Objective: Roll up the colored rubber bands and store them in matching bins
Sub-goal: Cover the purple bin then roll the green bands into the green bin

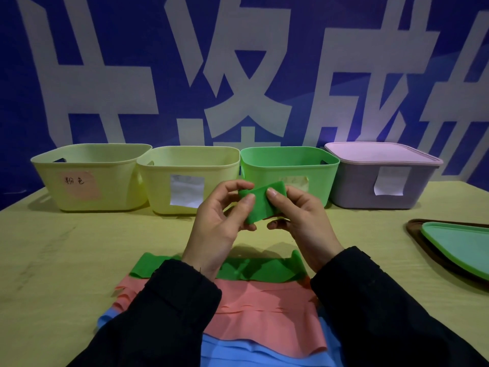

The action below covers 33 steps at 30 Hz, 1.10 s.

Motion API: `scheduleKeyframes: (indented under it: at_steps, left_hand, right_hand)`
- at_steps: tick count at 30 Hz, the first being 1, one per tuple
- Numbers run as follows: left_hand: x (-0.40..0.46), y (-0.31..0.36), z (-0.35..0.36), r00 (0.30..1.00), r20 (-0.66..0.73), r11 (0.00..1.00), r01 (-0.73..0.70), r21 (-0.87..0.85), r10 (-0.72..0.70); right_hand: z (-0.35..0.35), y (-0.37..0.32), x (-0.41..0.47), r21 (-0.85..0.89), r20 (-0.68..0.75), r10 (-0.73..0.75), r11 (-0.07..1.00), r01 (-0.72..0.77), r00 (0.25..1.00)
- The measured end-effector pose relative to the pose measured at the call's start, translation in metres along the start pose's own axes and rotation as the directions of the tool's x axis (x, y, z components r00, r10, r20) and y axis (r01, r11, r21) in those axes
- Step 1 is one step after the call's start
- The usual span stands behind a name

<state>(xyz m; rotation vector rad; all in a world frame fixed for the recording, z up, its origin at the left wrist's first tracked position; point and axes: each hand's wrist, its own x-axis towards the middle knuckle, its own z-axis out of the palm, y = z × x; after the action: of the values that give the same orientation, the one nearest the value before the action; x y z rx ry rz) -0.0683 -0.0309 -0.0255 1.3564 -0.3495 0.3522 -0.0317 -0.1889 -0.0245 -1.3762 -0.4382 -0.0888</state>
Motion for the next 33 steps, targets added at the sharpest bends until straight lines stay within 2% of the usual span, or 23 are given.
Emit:
scheduleKeyframes:
  at_steps: [5,17,20,26,33]
  left_hand:
    - [0.0002,-0.0001,0.0003,1.0,-0.008,1.0,-0.004,0.011,0.004]
    - [-0.0011,-0.001,-0.0002,1.0,0.018,1.0,-0.02,0.02,0.02]
    - [0.0005,-0.0026,0.0002,0.999,-0.021,0.995,-0.033,0.091,0.035]
    - [0.0004,-0.0016,-0.0006,0.996,-0.086,0.998,-0.01,0.059,0.015]
    - [-0.0005,-0.0029,0.002,0.999,-0.025,0.994,-0.019,0.108,0.022]
  right_hand:
    - [-0.0003,-0.0005,-0.0011,0.015,0.031,0.005,1.0,-0.005,1.0]
    - [-0.001,-0.0008,0.0002,0.038,0.004,-0.018,0.999,0.017,1.0]
    - [-0.001,0.0006,0.0,0.039,0.029,-0.019,0.999,0.018,0.999]
    - [-0.0016,0.0017,0.0008,0.028,0.038,0.008,1.0,-0.009,0.999]
    - [0.0026,0.0011,0.0,0.018,0.047,-0.005,1.0,0.005,0.999]
